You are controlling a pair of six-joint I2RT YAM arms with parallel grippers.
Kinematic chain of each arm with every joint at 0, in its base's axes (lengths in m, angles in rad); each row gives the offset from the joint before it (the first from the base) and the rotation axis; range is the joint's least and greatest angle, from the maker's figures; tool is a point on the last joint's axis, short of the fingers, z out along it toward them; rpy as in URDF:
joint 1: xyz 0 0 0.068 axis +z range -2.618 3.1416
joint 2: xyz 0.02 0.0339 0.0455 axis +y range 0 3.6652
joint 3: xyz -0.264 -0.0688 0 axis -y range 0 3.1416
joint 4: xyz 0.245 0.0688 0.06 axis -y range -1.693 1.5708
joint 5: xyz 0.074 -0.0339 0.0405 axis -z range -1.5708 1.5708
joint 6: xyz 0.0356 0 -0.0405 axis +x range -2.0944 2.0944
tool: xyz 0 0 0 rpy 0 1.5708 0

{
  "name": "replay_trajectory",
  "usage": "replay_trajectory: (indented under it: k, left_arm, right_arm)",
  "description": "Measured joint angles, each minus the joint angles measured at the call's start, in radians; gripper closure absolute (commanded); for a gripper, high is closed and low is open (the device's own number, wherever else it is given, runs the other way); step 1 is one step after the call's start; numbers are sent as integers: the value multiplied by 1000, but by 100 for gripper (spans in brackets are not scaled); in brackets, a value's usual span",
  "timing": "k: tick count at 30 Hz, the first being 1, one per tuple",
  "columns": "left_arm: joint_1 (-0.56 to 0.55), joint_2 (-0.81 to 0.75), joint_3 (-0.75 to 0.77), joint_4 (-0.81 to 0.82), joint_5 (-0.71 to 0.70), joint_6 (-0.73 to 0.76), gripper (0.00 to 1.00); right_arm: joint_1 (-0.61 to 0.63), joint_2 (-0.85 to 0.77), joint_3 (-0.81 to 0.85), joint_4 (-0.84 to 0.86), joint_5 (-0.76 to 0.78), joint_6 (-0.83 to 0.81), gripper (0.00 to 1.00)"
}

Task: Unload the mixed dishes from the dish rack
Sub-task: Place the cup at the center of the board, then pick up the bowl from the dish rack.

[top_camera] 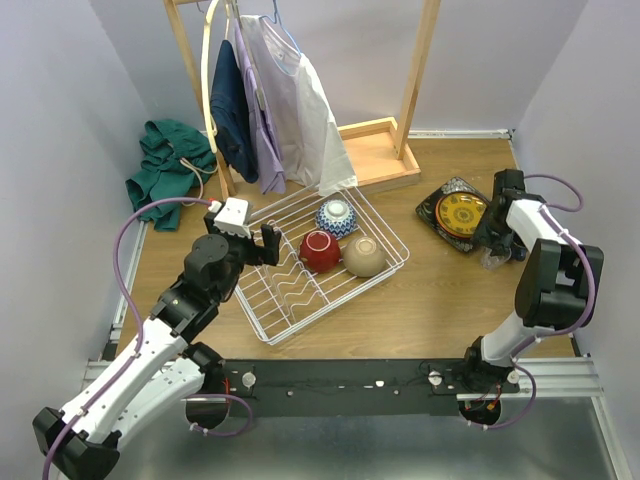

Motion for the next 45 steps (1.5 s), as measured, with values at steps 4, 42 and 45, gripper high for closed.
replay_trajectory:
  k: [4,42,45]
  left_arm:
    - [0,11,0,1,8,0,1]
    - [-272,908,662,-487,-102,-82,1]
    - [-300,962,689,-509,-151,-51,1]
  right_arm:
    - [0,-15,0,-2,-26,8,35]
    - [255,-689,-313,127,-605,129,0]
    - [256,-689,-313,127,-596,125,0]
